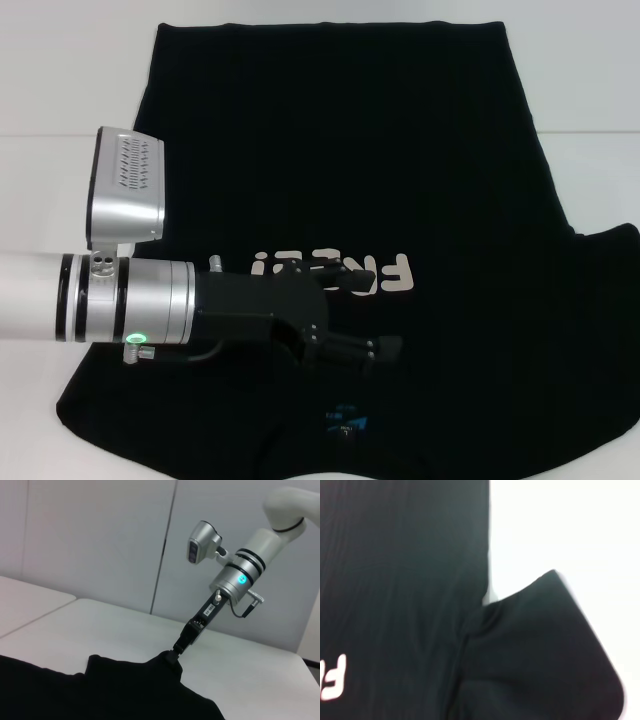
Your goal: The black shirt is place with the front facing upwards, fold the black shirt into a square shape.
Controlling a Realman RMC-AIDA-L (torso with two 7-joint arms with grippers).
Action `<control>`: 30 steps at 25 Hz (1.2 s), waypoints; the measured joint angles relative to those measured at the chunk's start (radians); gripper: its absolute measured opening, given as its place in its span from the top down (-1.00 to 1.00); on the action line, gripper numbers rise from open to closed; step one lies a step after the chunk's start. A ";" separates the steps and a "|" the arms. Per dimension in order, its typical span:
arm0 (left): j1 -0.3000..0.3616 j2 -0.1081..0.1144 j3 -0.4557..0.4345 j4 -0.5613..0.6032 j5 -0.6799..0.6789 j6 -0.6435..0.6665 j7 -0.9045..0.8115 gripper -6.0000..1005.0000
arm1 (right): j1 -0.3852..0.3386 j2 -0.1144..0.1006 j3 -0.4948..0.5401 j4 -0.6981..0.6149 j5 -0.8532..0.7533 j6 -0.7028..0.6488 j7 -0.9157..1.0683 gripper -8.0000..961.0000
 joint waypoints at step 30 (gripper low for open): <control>0.029 0.005 -0.001 -0.007 -0.053 -0.001 -0.014 -0.86 | 0.199 0.064 -0.108 -0.055 -0.003 -0.102 -0.066 0.90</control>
